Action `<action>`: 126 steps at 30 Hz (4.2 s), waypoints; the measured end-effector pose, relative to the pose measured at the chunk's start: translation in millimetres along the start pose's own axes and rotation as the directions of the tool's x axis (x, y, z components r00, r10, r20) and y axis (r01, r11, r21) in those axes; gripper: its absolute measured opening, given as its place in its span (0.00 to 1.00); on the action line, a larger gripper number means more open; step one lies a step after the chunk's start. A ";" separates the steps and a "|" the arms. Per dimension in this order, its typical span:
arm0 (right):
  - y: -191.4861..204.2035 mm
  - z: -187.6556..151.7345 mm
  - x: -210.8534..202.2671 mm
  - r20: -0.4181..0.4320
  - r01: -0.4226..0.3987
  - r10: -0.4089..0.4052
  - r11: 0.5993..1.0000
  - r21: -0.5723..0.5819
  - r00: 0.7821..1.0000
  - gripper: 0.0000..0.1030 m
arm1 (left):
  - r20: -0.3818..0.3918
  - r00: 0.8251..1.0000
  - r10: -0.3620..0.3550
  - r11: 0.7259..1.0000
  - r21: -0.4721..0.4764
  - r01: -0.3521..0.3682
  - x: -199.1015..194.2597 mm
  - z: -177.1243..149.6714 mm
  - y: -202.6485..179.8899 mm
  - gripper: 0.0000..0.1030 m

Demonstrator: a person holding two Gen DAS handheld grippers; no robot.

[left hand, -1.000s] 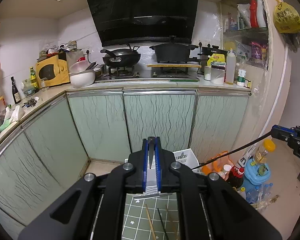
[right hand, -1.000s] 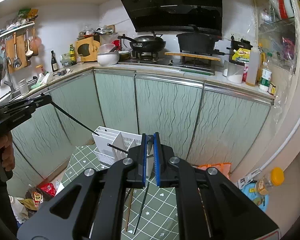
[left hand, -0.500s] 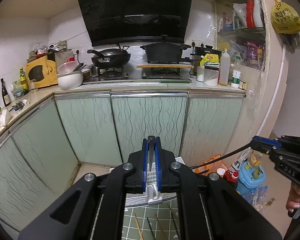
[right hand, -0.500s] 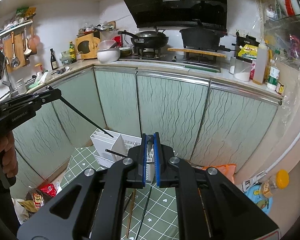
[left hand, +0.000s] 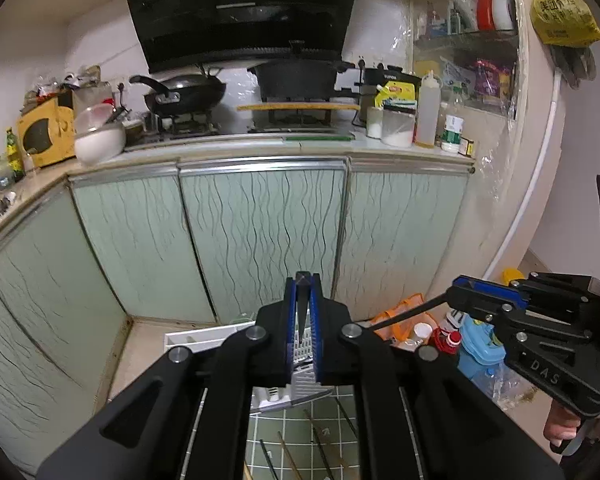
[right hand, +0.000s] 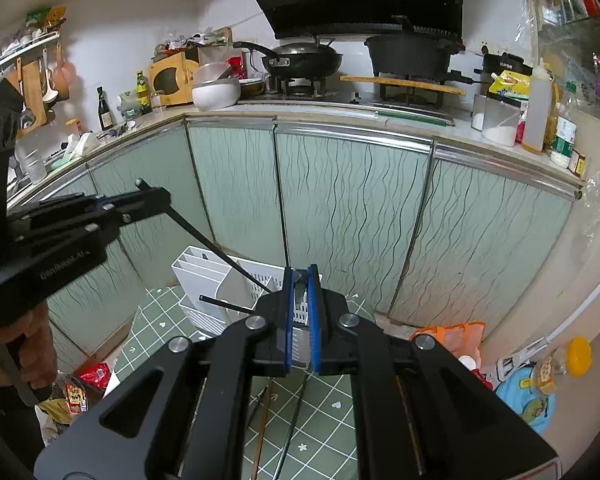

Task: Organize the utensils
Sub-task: 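Lower both black chopsticks into the white holder and open both tools, then withdraw both tools from the holder back over the remaining chopsticks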

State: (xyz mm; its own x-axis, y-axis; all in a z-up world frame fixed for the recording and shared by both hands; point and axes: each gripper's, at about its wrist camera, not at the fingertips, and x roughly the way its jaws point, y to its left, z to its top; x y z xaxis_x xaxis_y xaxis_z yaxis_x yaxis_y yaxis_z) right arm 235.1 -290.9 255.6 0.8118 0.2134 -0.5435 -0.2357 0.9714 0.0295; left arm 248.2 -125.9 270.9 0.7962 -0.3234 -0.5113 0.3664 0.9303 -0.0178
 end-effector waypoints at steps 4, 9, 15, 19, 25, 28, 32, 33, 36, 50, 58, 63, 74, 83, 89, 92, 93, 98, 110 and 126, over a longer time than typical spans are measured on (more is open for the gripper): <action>-0.5 -1.7 10.7 -0.009 -0.002 0.002 1.000 0.003 1.000 0.06 | -0.019 1.000 -0.008 1.000 0.000 0.008 12.8 -4.5 -2.2 0.07; -2.9 -5.6 23.7 -0.021 -0.003 0.003 1.000 0.010 1.000 0.06 | -0.037 0.999 -0.015 1.000 0.000 0.015 27.3 -10.1 -3.5 0.07; -4.9 -12.7 40.5 -0.037 -0.002 0.003 1.000 0.017 0.999 0.06 | -0.056 0.998 -0.011 1.000 0.001 0.011 41.6 -17.6 -0.6 0.07; -7.6 -19.5 50.0 -0.046 -0.012 0.014 1.000 0.023 0.999 0.06 | -0.063 0.998 -0.008 1.000 0.002 0.008 50.6 -23.4 2.5 0.07; -11.4 -27.9 61.4 -0.058 -0.033 0.034 0.999 0.013 0.998 0.06 | -0.075 0.997 -0.023 1.000 0.013 0.024 63.5 -32.4 3.7 0.07; -14.7 -29.8 63.9 -0.059 -0.039 0.039 0.999 0.011 0.997 0.06 | -0.076 0.997 -0.028 0.999 0.019 0.029 67.5 -36.2 3.7 0.07; -17.3 -33.1 67.2 -0.061 -0.054 0.054 0.999 -0.003 0.997 0.06 | -0.071 0.997 -0.034 0.999 0.037 0.037 70.9 -40.1 0.9 0.07; -17.5 -33.9 67.6 -0.061 -0.057 0.056 0.998 -0.006 0.997 0.06 | -0.071 0.997 -0.038 0.998 0.044 0.041 71.9 -41.6 0.0 0.07; -17.5 -35.6 68.6 -0.059 -0.067 0.065 0.997 -0.025 0.996 0.06 | -0.070 0.997 -0.037 0.997 0.061 0.042 74.7 -44.9 -2.4 0.07; -15.7 -45.6 86.5 -0.074 -0.075 0.071 0.996 -0.053 0.995 0.06 | -0.087 0.996 -0.034 0.996 0.079 0.041 91.2 -60.2 -1.1 0.07; -12.9 -48.5 97.0 -0.090 -0.067 0.061 0.996 -0.062 0.994 0.06 | -0.105 0.994 -0.030 0.997 0.067 0.037 102.0 -66.7 4.6 0.07; -11.0 -50.7 101.3 -0.096 -0.061 0.054 0.996 -0.072 0.994 0.06 | -0.102 0.994 -0.032 0.997 0.063 0.039 102.2 -68.6 6.2 0.07; -11.9 -52.8 103.3 -0.104 -0.064 0.055 0.994 -0.090 0.993 0.06 | -0.104 0.993 -0.055 0.996 0.069 0.063 102.2 -70.9 12.1 0.08; -11.3 -53.1 102.4 -0.104 -0.072 0.061 0.992 -0.103 0.993 0.06 | -0.100 0.992 -0.075 0.989 0.118 0.087 100.6 -73.9 8.3 0.08; -17.1 -53.8 99.7 -0.093 -0.092 0.083 0.991 -0.096 0.992 0.06 | -0.063 0.993 -0.097 0.980 0.167 0.106 94.3 -78.2 9.4 0.65; -21.4 -54.9 97.2 -0.084 -0.086 0.078 0.992 -0.093 0.993 0.13 | 0.018 0.995 -0.100 0.980 0.177 0.095 81.0 -77.1 14.2 0.93; -23.3 -55.4 96.1 -0.079 -0.086 0.079 0.992 -0.089 0.994 0.21 | 0.017 0.994 -0.104 0.979 0.178 0.099 79.9 -75.9 15.6 0.93; -31.5 -58.6 89.0 -0.060 -0.096 0.091 0.992 -0.078 0.994 0.65 | -0.017 0.995 -0.098 0.979 0.176 0.100 79.6 -72.7 26.9 0.96; -32.8 -64.1 85.0 -0.075 -0.103 0.096 0.990 -0.098 0.993 0.93 | -0.083 0.989 -0.120 0.977 0.167 0.133 78.3 -81.0 39.8 0.96; -24.5 -78.5 66.5 -0.078 -0.033 0.026 0.995 -0.095 0.997 0.93 | -0.060 0.993 -0.106 0.987 0.118 0.112 46.3 -92.8 39.6 0.96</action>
State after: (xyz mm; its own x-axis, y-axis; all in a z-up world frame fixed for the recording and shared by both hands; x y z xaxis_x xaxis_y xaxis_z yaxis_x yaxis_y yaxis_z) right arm 253.0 -308.6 153.0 0.7615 0.2300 -0.6060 -0.3122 0.9495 -0.0320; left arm 254.9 -88.0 166.8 0.7229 -0.4091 -0.5569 0.5077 0.8611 0.0264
